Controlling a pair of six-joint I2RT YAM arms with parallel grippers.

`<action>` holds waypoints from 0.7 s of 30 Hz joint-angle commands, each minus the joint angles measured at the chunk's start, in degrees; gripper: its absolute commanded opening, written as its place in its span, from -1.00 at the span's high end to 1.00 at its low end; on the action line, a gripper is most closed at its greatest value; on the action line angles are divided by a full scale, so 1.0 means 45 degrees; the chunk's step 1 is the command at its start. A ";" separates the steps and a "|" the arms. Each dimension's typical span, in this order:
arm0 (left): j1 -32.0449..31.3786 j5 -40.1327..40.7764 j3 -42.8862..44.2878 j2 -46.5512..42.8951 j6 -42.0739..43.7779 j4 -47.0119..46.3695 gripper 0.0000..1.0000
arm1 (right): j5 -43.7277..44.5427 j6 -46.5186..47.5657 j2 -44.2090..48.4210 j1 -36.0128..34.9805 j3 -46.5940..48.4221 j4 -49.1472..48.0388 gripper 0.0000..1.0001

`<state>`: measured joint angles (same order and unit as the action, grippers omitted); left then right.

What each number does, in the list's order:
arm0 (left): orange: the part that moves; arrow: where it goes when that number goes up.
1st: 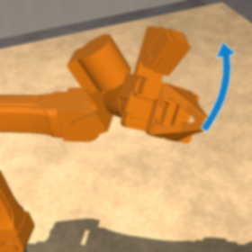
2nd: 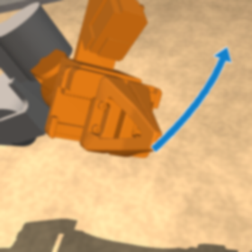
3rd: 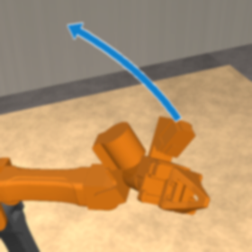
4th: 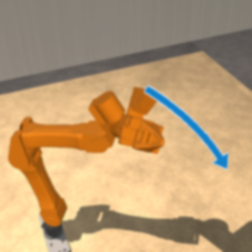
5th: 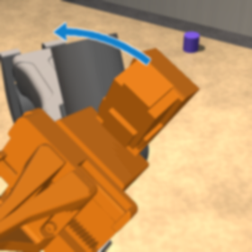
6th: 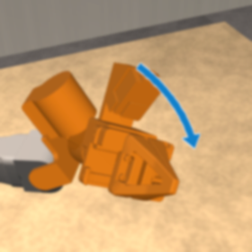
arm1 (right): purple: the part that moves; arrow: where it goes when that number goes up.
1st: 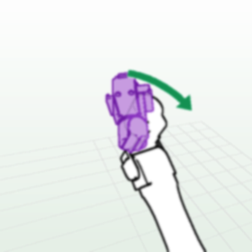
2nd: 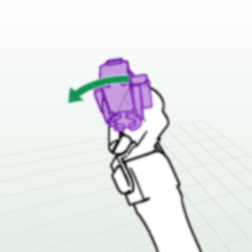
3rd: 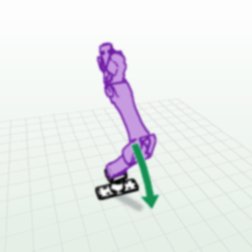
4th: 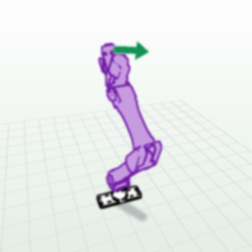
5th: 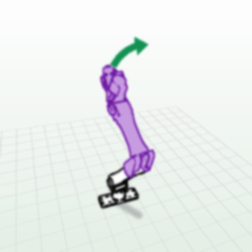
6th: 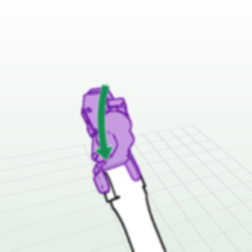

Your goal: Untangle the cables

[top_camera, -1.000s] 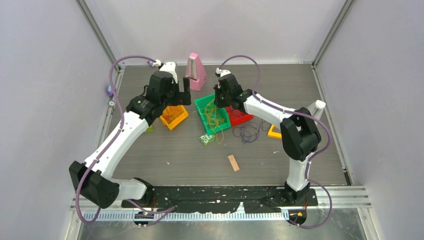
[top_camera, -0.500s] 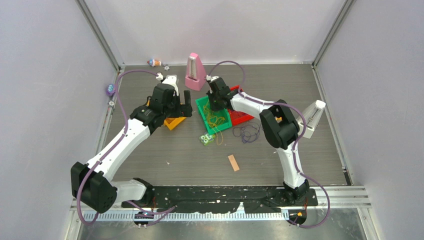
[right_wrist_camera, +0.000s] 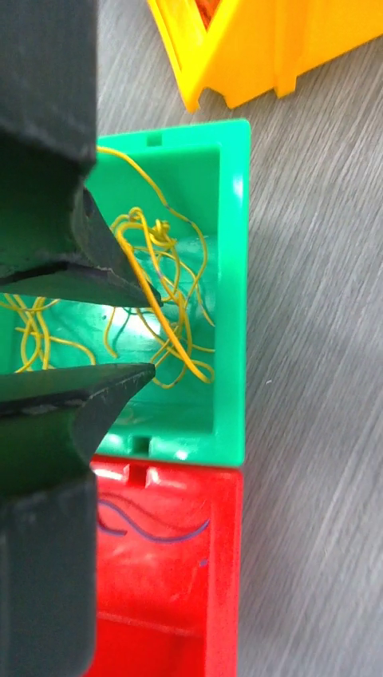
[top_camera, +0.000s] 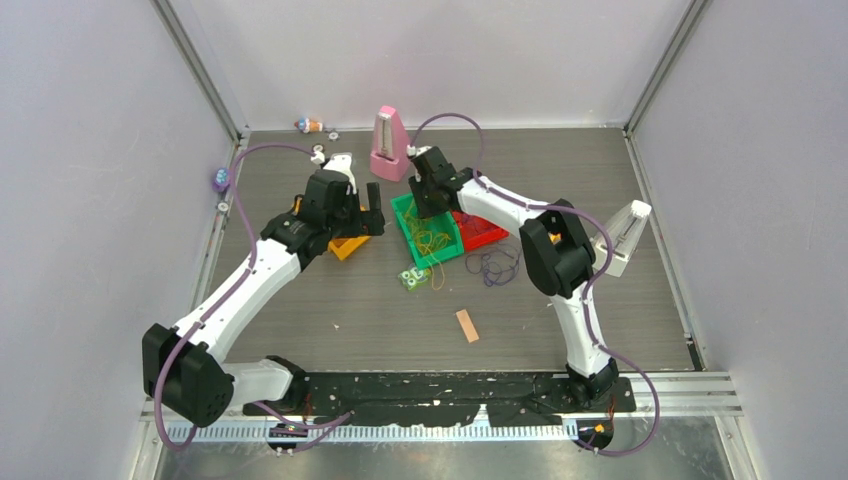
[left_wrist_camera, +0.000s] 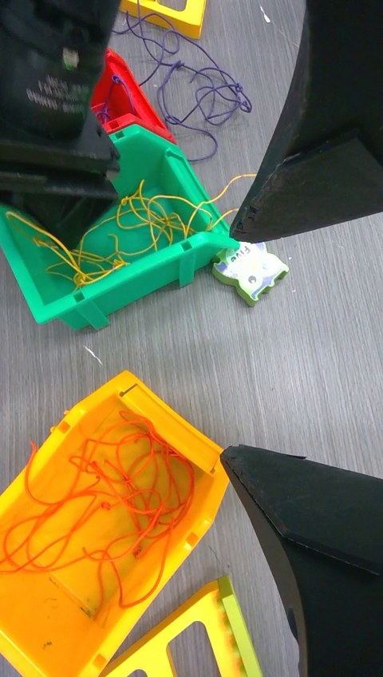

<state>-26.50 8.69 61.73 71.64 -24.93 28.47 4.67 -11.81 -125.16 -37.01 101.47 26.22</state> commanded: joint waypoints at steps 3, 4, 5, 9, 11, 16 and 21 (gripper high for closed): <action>0.0088 -0.0056 0.0482 -0.0181 0.0064 0.0101 -0.99 | 0.0677 0.0299 0.2383 0.0005 0.0352 0.0671 0.10; 0.0088 -0.0063 0.0481 -0.0177 0.0043 0.0112 -0.99 | 0.0705 0.0301 0.2633 0.0004 0.0129 0.0681 0.07; 0.0088 -0.0084 0.0471 -0.0194 0.0033 0.0145 -0.99 | 0.0722 0.0301 0.2792 0.0003 -0.0009 0.0689 0.02; 0.0089 -0.0167 0.0260 -0.0369 0.0013 0.0115 -0.99 | 0.0318 0.0229 0.3888 0.0019 -0.1323 0.0295 -0.16; 0.0088 -0.0181 0.0113 -0.0536 0.0012 0.0043 -0.99 | -0.0162 0.0143 0.4694 0.0018 -0.2533 -0.0298 -0.26; 0.0088 -0.0235 -0.0063 -0.0855 -0.0002 0.0031 -0.99 | -0.1046 -0.0091 0.6658 0.0003 -0.5688 -0.1148 -0.36; 0.0088 -0.0776 -0.0384 -0.0958 -0.0059 -0.0351 -0.99 | -0.2238 -0.0729 0.7950 -0.0042 -0.8311 -0.2487 -0.34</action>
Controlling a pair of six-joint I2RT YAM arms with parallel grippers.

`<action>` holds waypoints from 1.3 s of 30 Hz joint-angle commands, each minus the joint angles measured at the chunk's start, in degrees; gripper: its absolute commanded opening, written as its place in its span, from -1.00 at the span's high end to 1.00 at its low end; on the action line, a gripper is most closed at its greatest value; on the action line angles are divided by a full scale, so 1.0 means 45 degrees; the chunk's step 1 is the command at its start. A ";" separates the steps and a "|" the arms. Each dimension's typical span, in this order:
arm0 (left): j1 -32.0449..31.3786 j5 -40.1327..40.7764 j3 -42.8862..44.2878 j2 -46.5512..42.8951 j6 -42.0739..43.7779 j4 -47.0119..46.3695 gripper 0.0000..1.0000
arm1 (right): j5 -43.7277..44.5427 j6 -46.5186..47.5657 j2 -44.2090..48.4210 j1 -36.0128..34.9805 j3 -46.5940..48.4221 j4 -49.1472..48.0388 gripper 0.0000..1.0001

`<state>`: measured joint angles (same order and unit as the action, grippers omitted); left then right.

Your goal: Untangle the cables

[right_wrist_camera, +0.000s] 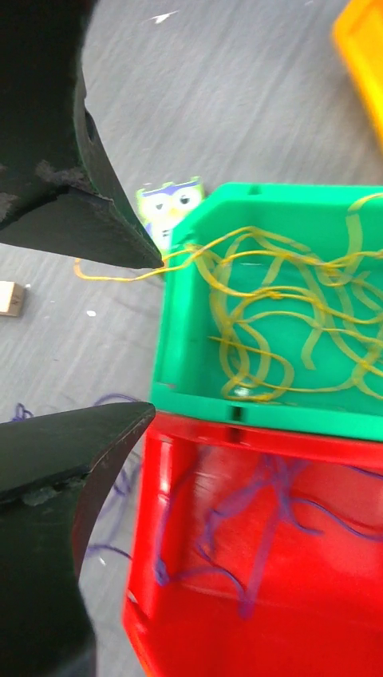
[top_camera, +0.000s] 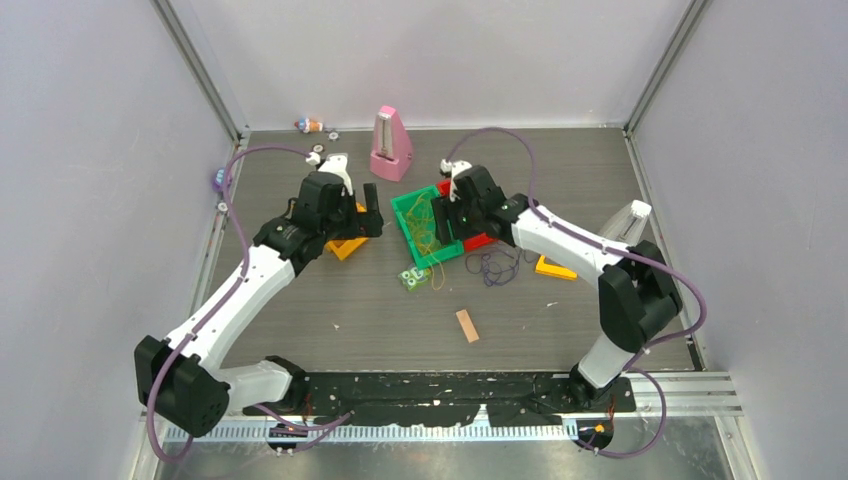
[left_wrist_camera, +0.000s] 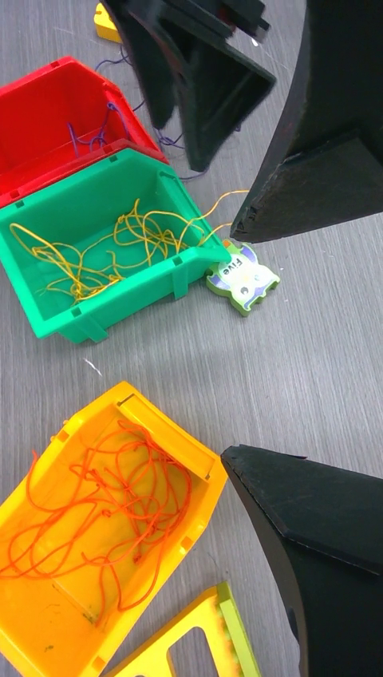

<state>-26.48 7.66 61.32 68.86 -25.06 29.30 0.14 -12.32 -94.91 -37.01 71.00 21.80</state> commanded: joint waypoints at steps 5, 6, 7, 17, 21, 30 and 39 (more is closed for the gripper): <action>0.0084 -0.0938 -0.0445 -0.0101 -0.0197 -0.0810 -0.99 | -0.2337 -0.1165 0.1468 -0.0296 -0.3451 -0.3044 -0.21; 0.0084 -0.0936 -0.0416 -0.0053 -0.0228 -0.0776 -0.99 | -0.2415 -0.1251 0.1323 -0.0342 -0.3619 -0.3345 -0.21; 0.0084 -0.0950 -0.0398 -0.0017 -0.0219 -0.0757 -0.99 | -0.2551 -0.1279 0.1227 -0.0406 -0.3664 -0.3460 -0.19; 0.0084 -0.0595 -0.0305 0.0077 -0.0066 -0.0563 -0.99 | -0.2798 -0.1344 0.0145 -0.0505 -0.3284 -0.4102 0.65; 0.0083 -0.0570 -0.0243 0.0173 -0.0057 -0.0565 -0.99 | -0.2157 -0.1125 0.0052 -0.0504 -0.2688 -0.3585 0.89; 0.0082 -0.0628 -0.0076 0.0419 -0.0013 -0.0612 -0.99 | -0.0886 -0.0257 -0.1707 -0.0125 0.0592 -0.1522 0.89; 0.0084 -0.0519 -0.0100 0.0501 0.0040 -0.0430 -0.99 | 0.0146 0.0158 -0.4661 0.0003 0.3837 -0.0644 0.89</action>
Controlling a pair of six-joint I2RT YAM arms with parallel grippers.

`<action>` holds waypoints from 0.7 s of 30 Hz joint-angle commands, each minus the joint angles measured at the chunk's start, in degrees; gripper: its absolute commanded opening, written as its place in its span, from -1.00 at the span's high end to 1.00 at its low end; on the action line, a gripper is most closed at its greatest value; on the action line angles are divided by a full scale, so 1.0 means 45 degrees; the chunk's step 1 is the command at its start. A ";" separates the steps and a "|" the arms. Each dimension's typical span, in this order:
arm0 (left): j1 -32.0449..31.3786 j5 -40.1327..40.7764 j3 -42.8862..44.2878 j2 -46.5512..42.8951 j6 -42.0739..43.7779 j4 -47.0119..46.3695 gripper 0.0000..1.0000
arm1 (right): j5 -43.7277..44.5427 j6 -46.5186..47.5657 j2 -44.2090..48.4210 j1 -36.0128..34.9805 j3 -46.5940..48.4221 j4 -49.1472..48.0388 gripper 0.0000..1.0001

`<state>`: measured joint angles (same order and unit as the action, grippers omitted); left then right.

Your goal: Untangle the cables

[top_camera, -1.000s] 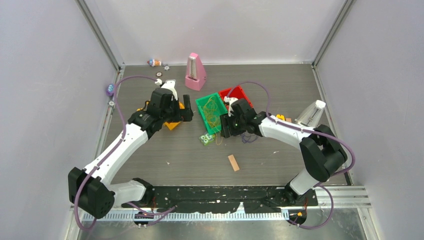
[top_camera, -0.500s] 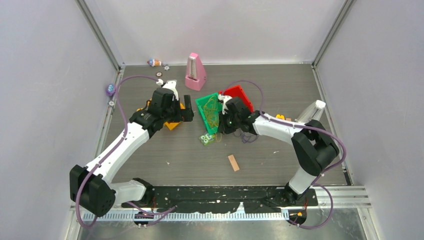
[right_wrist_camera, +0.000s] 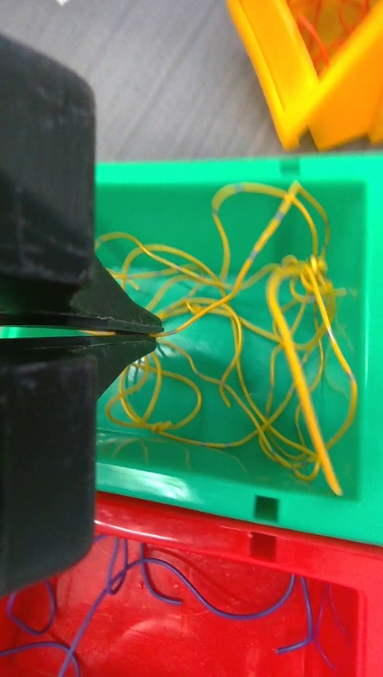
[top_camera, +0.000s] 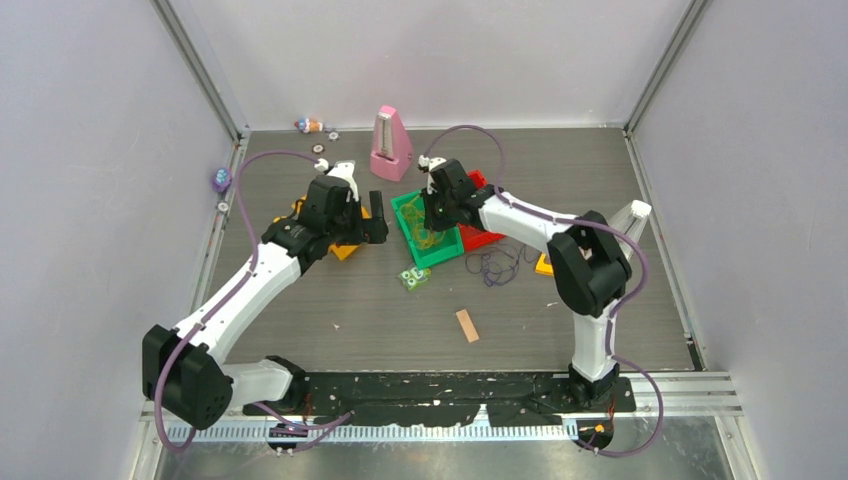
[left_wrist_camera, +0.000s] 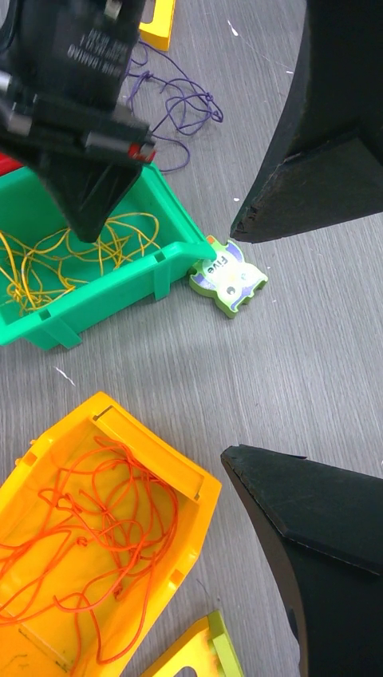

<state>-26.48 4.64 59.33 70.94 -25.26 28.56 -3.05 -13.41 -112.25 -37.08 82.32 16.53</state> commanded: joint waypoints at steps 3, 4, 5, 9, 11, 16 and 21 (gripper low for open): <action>0.0084 0.0224 0.0276 -0.0065 0.0123 -0.0235 -0.99 | 0.1056 0.0518 -0.1791 0.0000 0.1943 0.0844 0.89; 0.0084 0.0245 0.0239 -0.0090 0.0124 -0.0233 -0.99 | 0.1080 0.0528 -0.1939 -0.0006 0.2112 0.0909 0.89; 0.0079 0.0253 0.0205 -0.0123 0.0124 -0.0228 -0.99 | 0.1094 0.0536 -0.2104 -0.0014 0.2124 0.0972 0.90; 0.0084 0.0164 -0.0206 -0.0340 -0.0101 -0.0577 -0.99 | 0.1255 0.0461 -0.1795 -0.0108 0.1627 0.0771 0.88; 0.0084 -0.0189 -0.0482 -0.0405 -0.0377 -0.0860 -0.99 | 0.1385 0.0370 -0.1324 -0.0137 0.1274 0.0643 0.78; 0.0084 -0.0687 -0.1189 -0.0763 -0.0664 -0.1560 -0.99 | 0.1799 0.0215 0.0093 -0.0137 0.0539 0.0613 0.26; 0.0083 -0.0659 -0.1294 -0.0910 -0.0610 -0.1551 -0.99 | 0.1975 0.0230 0.1785 -0.0093 -0.0137 0.0692 -0.04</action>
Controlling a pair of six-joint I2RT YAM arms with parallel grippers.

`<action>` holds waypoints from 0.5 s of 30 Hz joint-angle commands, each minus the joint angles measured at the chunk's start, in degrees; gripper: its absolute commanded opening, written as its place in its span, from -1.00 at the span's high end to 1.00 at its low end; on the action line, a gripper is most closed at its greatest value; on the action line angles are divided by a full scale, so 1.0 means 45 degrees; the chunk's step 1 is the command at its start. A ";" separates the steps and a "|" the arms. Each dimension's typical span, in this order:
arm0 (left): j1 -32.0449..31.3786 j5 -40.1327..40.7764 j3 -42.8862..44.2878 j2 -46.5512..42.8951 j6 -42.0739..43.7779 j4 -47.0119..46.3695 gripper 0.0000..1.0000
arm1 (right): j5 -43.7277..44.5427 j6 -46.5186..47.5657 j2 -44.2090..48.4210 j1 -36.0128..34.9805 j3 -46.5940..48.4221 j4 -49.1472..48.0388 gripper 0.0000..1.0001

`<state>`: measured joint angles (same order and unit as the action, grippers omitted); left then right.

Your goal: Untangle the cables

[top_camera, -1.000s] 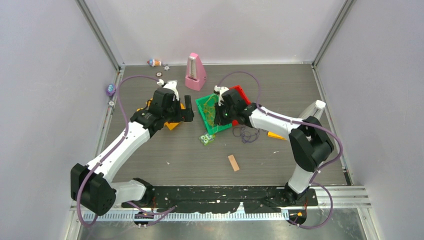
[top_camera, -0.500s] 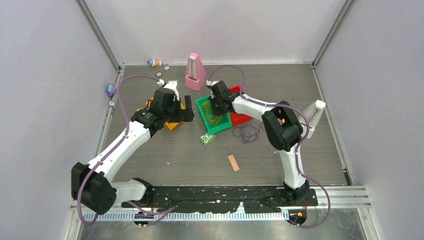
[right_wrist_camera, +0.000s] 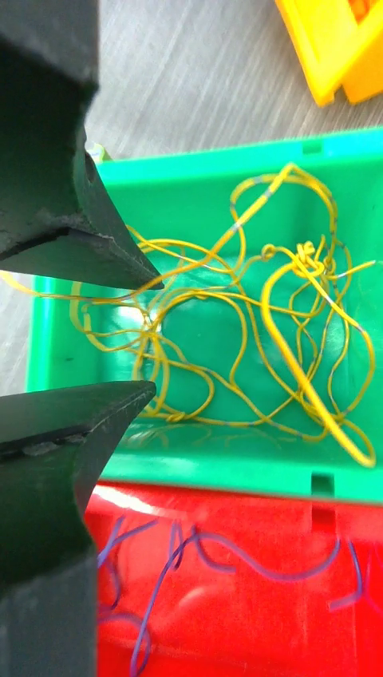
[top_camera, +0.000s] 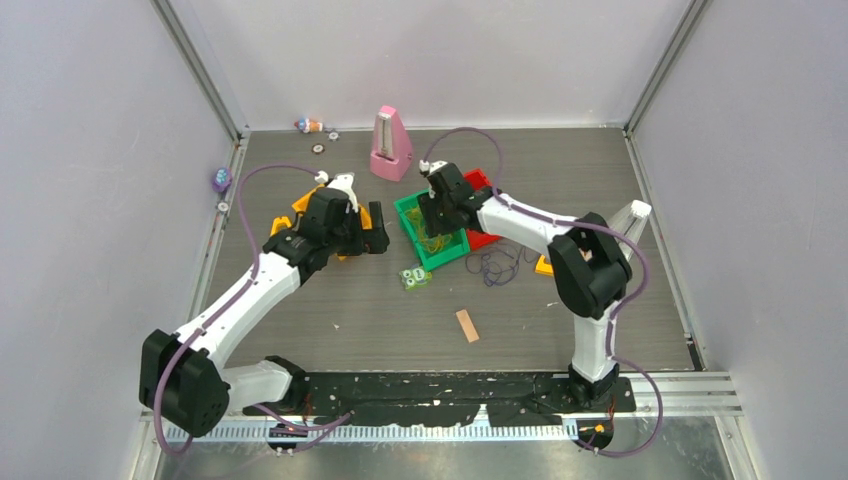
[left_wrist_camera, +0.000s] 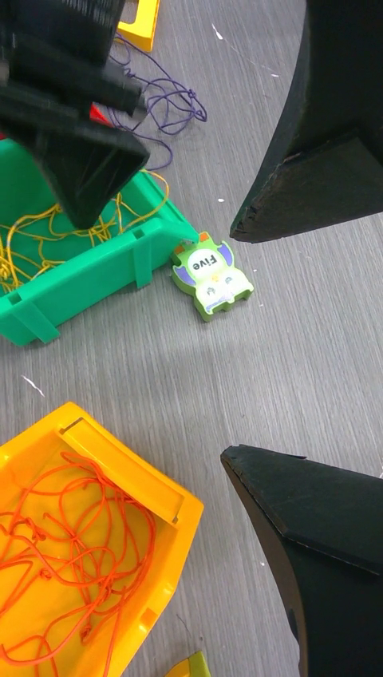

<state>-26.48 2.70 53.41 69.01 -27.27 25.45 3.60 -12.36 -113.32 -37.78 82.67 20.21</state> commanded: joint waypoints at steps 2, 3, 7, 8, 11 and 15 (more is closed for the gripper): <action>0.0084 -0.0223 0.0023 -0.0495 -0.0167 -0.0888 -0.99 | 0.0655 0.0020 0.2548 0.0098 -0.0392 0.0020 -0.15; 0.0084 -0.0216 0.0036 -0.0466 -0.0144 -0.0890 -0.99 | 0.0748 0.0019 0.2878 0.0116 -0.0437 0.0172 -0.24; 0.0074 -0.0278 0.0101 -0.0410 -0.0098 -0.0880 -0.99 | 0.1526 0.0006 0.3985 0.0268 -0.1118 0.0476 -0.86; 0.0082 -0.0291 0.0104 -0.0414 -0.0089 -0.0882 -0.99 | 0.1682 -0.0048 0.4251 0.0358 -0.1578 0.0483 -0.99; 0.0084 -0.0342 0.0017 -0.0502 -0.0032 -0.0973 -0.99 | 0.1649 -0.0253 0.5785 0.0870 -0.2752 0.0486 -0.91; 0.0086 -0.0724 -0.0656 -0.0834 -0.0150 -0.1559 -0.99 | 0.0972 -0.0575 0.7588 0.1666 -0.5192 0.0458 -0.91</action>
<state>-26.48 1.67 52.90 67.88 -27.68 23.24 8.64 -13.08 -86.17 -33.26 66.48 21.76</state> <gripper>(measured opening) 0.994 0.955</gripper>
